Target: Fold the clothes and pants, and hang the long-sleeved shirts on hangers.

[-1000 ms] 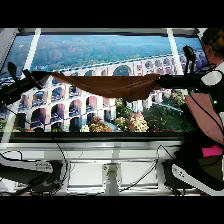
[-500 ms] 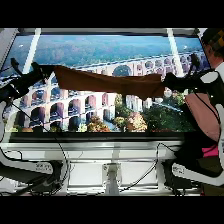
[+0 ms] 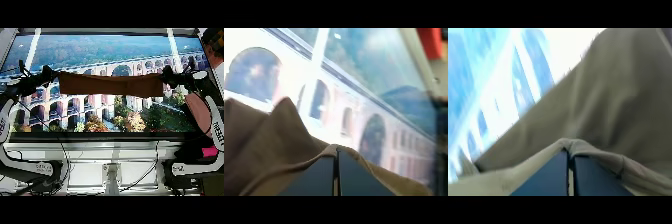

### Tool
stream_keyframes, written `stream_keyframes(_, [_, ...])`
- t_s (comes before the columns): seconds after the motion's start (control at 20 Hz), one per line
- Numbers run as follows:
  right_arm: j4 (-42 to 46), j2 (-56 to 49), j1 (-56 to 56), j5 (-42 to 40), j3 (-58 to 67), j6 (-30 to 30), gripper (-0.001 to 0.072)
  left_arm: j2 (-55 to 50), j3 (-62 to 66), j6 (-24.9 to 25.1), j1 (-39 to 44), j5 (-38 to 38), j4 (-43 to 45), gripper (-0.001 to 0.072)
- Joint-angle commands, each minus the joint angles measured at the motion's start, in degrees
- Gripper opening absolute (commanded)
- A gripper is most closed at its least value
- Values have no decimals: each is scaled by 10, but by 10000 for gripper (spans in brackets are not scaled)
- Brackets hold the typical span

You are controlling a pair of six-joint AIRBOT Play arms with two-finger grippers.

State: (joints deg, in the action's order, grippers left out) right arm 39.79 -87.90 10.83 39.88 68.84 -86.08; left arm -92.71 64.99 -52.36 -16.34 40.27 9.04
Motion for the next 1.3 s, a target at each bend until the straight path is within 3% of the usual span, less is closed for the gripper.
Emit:
stream_keyframes(0.0, [-12, -9, -7, -91, 13, -6, 14, -1, 0, -3, 33, -108, 15, 15])
stream_keyframes(0.2, [-12, -52, -26, -109, 15, -20, 14, -9, 0, -4, 73, -169, 34, 14])
stream_keyframes(0.65, [-12, -88, -48, -183, 17, -19, 15, -46, 0, -4, 81, -172, 34, 16])
stream_keyframes(1.1, [24, -94, -59, -198, 61, -14, 18, -46, 1, -4, 80, -176, 34, 17])
stream_keyframes(1.15, [26, -97, -59, -192, 61, -14, 120, -46, 0, -4, 80, -176, 34, 18])
stream_keyframes(1.2, [27, -98, -59, -188, 61, -13, 367, -46, 0, -4, 80, -178, 34, 38])
stream_keyframes(1.25, [31, -97, -59, -188, 61, -13, 508, -46, 0, -4, 80, -179, 34, 176])
